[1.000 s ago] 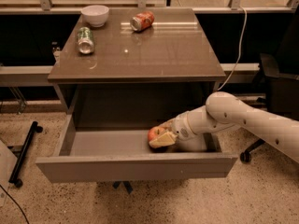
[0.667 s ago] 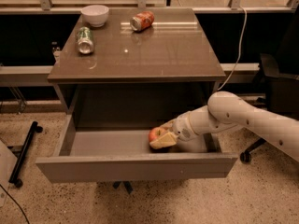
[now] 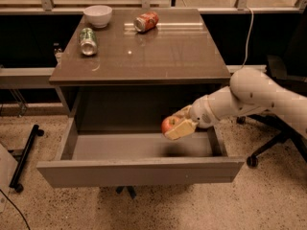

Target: Pick apple from top drawer and place on counter

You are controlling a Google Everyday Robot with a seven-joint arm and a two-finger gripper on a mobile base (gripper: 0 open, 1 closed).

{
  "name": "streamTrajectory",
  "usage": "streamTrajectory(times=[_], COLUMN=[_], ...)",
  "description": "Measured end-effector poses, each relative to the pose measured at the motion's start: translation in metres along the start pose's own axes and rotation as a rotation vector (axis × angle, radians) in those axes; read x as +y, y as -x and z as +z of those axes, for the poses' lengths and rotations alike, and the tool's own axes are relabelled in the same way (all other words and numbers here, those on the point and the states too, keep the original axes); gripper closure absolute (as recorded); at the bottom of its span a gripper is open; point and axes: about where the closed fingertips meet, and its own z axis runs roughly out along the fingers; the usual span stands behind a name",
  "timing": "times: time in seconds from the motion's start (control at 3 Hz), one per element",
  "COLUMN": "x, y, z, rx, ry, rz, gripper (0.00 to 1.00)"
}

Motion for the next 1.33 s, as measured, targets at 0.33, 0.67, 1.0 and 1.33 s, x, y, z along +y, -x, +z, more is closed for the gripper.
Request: streamTrajectory(times=[0.33, 0.67, 1.0, 1.33], x=[0.003, 0.003, -0.017, -0.063], y=[0.038, 0.077, 0.109, 0.137], z=[-0.056, -0.116, -0.157, -0.185], rx=[0.07, 0.104, 0.121, 0.066], ry=[0.007, 0.005, -0.043, -0.176], rz=[-0.115, -0.21, -0.224, -0.105], gripper=[1.0, 1.0, 1.0, 1.0])
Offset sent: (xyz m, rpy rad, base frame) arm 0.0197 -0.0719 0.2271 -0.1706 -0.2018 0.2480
